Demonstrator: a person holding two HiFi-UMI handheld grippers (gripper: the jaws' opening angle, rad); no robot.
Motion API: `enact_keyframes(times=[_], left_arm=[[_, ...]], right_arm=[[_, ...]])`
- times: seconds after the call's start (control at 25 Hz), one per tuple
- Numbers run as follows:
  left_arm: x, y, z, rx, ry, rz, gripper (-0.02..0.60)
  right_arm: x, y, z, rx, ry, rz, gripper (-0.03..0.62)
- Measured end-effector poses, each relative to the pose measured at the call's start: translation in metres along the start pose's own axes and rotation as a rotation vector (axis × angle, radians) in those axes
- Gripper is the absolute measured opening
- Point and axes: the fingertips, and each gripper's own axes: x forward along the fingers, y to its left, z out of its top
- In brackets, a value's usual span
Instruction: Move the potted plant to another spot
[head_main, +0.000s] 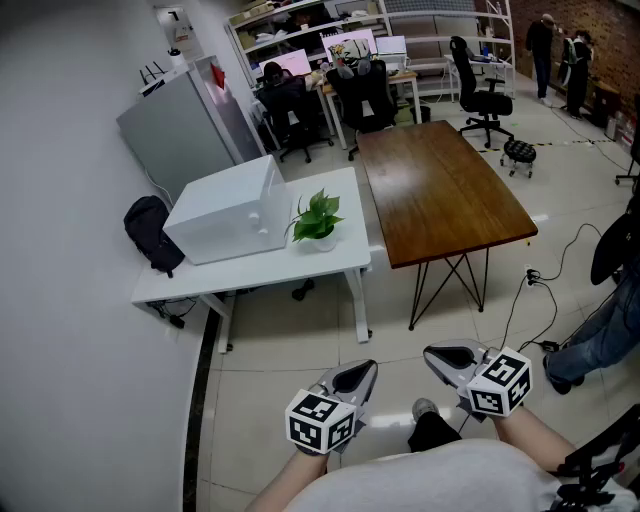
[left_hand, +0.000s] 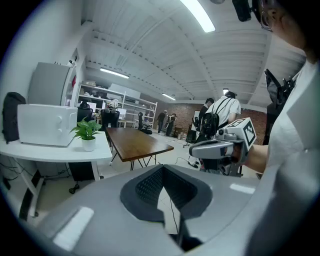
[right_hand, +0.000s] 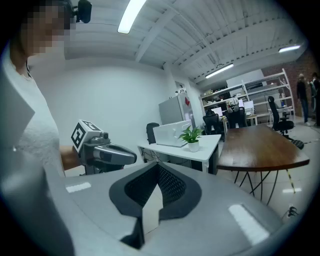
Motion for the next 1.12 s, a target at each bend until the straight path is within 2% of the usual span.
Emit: enact_keyframes(times=[0.44,0.64,0.88,1.0,1.12], left_arm=[[0.126,0.113,0.067,-0.037,0.000,0.070,-0.003],[0.188,0.157,0.101,-0.031,-0.010,0.095,-0.003],[0.220,0.200,0.108,-0.049,0.019,0.136,-0.003],[0.224,0.216,0.102,-0.072,0.040,0.156,-0.003],[0.221,0.229,0.097,-0.089,0.047,0.172,-0.003]], right_arm=[[0.092,-0.153,0.042,-0.097,0.049,0.073,0.008],[0.131,-0.226,0.056,-0.068,0.045,0.125,0.028],[0.168,-0.272,0.061,-0.073,0.079,0.167,0.059],[0.186,-0.281,0.058,-0.078,0.100,0.187,0.116],[0.205,-0.284,0.051,-0.084,0.124,0.210,0.122]])
